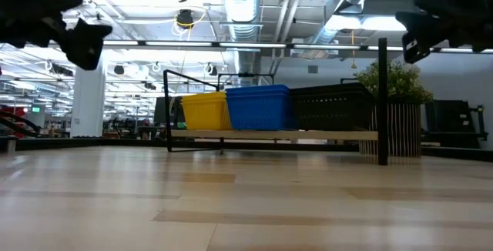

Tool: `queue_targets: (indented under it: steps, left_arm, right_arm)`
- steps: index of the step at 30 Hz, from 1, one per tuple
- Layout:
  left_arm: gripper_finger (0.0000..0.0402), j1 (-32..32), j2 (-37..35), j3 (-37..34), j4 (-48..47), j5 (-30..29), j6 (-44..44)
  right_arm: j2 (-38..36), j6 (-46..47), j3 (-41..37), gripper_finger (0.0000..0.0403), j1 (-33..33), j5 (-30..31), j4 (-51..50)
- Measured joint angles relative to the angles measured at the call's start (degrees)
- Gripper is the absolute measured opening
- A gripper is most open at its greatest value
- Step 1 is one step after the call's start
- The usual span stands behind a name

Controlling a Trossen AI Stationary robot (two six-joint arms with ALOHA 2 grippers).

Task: Stack baskets on shelf by color
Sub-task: Return to Home Position

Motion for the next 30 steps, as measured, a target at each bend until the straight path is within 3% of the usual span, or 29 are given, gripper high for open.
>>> queue_targets:
  steps: [14, 21, 26, 30]
  left_arm:
    - [0.0238, 3.9, 0.05, -0.11, -0.25, -0.42, 4.76]
    - [0.0238, 3.9, 0.05, -0.14, -0.16, -0.53, 5.15]
    - [0.0238, 3.9, 0.05, -0.15, -0.16, -0.43, 6.81]
    - [0.0238, 3.9, 0.05, -0.17, -0.15, -0.08, 6.64]
  right_arm:
    - [-1.82, -3.04, -0.26, 0.0172, 0.15, -8.26, -5.53]
    - [-1.79, -3.25, -0.28, 0.0177, 0.02, -5.74, -5.91]
    - [-1.96, -2.39, -0.33, 0.0175, 0.02, -5.26, 4.31]
    - [-2.68, -2.6, -0.35, 0.0172, 0.02, -2.53, 0.94]
